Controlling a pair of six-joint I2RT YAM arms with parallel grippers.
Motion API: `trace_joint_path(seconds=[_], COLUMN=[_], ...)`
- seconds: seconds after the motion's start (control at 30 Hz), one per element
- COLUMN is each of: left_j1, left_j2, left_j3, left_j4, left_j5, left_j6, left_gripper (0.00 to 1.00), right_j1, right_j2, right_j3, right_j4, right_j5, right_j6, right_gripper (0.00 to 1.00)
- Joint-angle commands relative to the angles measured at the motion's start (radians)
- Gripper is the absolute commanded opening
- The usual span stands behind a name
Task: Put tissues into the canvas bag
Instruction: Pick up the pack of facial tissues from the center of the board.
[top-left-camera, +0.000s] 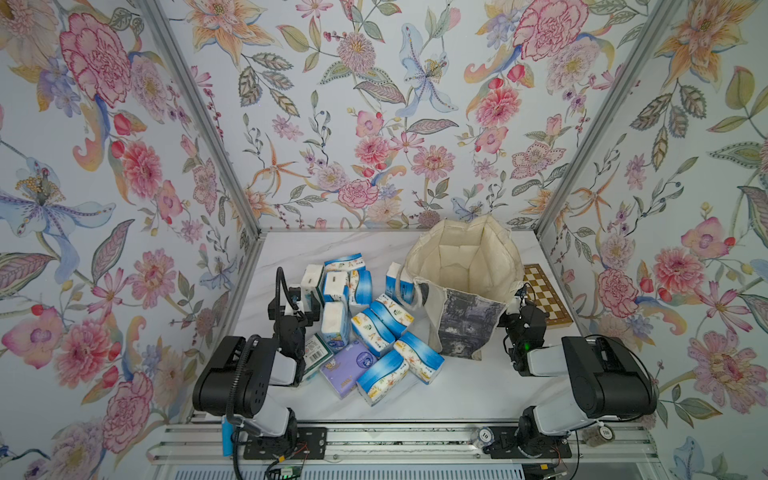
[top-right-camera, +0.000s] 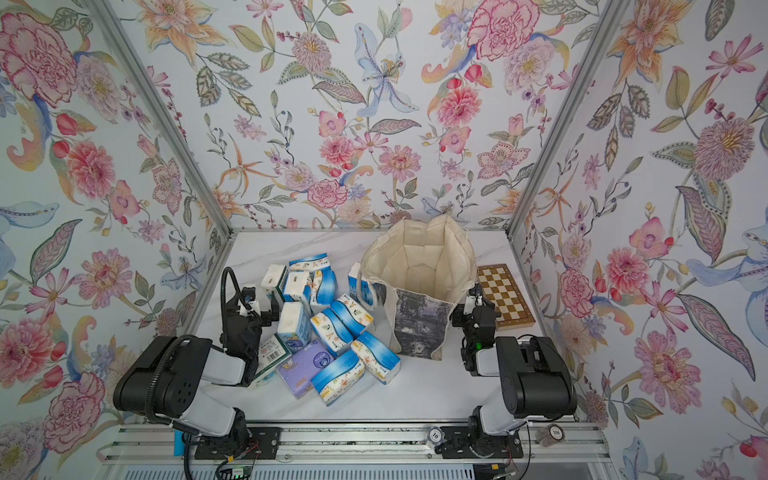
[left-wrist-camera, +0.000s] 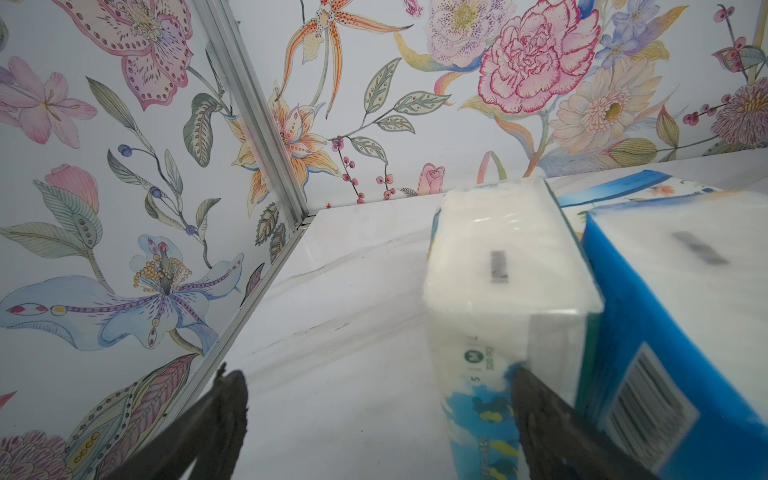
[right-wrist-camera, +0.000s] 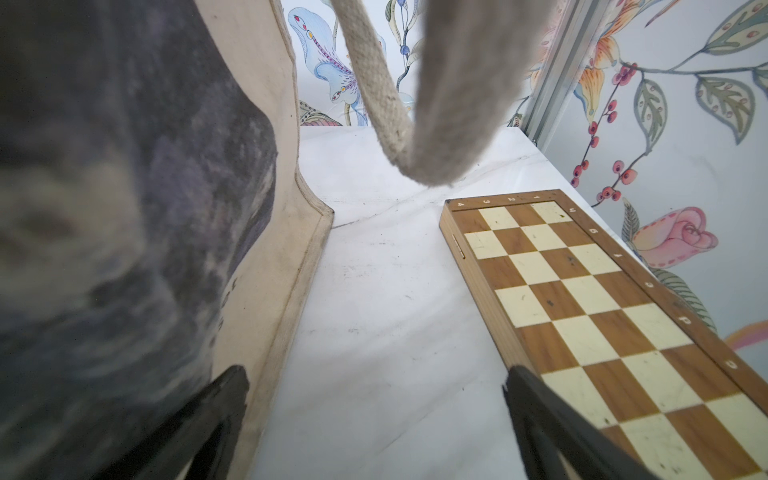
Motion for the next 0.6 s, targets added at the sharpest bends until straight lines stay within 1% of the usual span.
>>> trace_joint_path(seconds=[0.0, 0.57], left_j1=[0.011, 0.012], left_j2=[0.009, 0.008], left_j3=[0.019, 0.021], left_j4=[0.035, 0.029], left_j5=[0.019, 0.024], left_j6=[0.014, 0.012], left_gripper=[0.99, 0.99], right_j1=[-0.007, -0.008], right_j2=[0.01, 0.009], right_j3=[0.023, 0.024], right_j4=[0.031, 0.03], right_j5=[0.005, 0.001], right_j6=[-0.011, -0.009], right_gripper=[0.99, 0.99])
